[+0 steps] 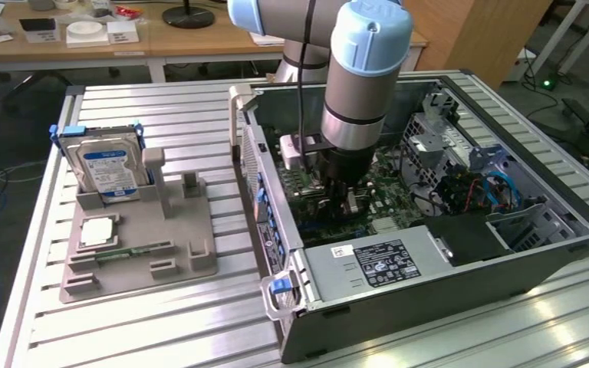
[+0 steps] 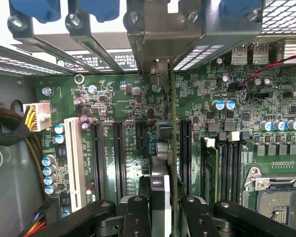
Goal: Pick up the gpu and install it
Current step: 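Insert the gpu into the slot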
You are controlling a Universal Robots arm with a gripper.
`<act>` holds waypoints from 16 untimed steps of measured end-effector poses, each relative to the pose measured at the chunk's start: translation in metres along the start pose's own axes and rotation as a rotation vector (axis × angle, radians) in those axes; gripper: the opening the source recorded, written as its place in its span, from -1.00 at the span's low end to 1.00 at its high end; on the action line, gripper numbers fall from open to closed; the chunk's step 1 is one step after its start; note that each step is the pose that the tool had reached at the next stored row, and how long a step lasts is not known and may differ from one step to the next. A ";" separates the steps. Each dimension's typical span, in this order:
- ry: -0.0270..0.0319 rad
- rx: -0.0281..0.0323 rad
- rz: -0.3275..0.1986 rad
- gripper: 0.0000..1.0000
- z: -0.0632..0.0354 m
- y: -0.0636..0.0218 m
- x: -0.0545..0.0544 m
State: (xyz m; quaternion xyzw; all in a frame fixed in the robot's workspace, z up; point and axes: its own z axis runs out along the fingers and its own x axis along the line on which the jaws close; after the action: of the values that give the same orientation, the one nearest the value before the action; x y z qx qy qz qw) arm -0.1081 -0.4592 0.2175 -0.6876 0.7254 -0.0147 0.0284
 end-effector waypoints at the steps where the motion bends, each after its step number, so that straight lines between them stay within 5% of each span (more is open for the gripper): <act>1: -0.0001 0.0000 0.000 -0.44 0.0000 0.0000 0.000; 7: -0.0045 0.0006 0.000 -0.30 -0.0026 0.0000 0.000; 16: -0.0052 0.0114 0.000 -0.30 -0.0332 -0.0003 -0.001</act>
State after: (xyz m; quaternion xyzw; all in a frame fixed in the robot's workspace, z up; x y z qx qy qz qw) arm -0.1097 -0.4592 0.2506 -0.6875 0.7252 -0.0170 0.0342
